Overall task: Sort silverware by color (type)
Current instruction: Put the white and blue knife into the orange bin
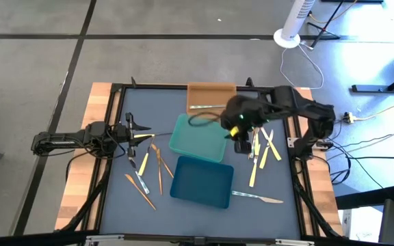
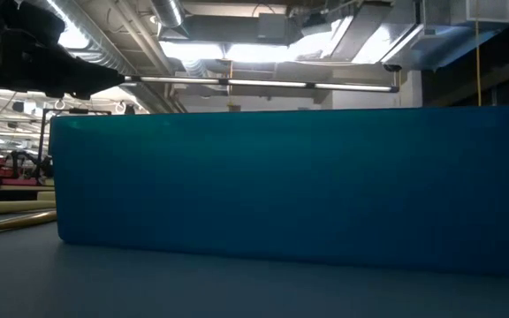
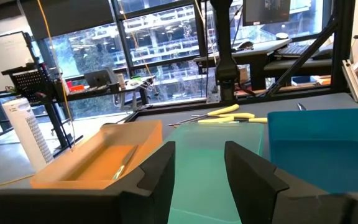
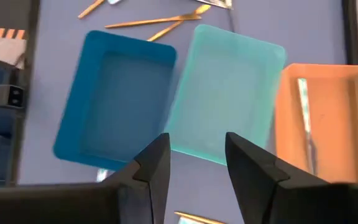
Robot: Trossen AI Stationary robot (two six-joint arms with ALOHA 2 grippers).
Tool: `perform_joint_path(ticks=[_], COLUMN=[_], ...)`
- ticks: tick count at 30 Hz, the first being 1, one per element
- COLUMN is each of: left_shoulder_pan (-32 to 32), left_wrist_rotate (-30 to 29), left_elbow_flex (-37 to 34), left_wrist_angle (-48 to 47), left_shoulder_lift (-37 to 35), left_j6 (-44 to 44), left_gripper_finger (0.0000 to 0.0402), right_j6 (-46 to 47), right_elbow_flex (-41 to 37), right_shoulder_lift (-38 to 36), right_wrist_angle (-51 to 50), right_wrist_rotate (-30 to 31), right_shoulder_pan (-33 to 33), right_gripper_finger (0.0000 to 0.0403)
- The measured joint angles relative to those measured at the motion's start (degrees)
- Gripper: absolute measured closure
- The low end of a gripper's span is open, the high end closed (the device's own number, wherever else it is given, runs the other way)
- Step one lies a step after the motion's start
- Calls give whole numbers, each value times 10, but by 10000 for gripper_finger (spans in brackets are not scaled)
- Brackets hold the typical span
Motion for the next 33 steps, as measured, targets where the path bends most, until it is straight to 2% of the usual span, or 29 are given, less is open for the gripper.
perform_joint_path(ticks=[3,7,12,18,25,33], left_shoulder_pan=[0,0,0,0,0,0], left_wrist_rotate=[0,0,0,0,0,0], left_elbow_flex=[0,0,0,0,0,0], left_wrist_angle=[0,0,0,0,0,0], left_shoulder_lift=[0,0,0,0,0,0], left_j6=[0,0,0,0,0,0], left_gripper_finger=[269,269,269,269,269,269], right_j6=[26,82,210,359,466,562], right_elbow_flex=[-16,-87,-206,-327,-446,-565], right_shoulder_lift=[-7,-32,-73,-93,-93,-93], right_wrist_angle=[2,1,0,11,109,225], right_wrist_rotate=[25,70,106,110,120,123], right_shoulder_pan=[35,82,145,230,310,366], right_gripper_finger=[260,260,260,260,260,260])
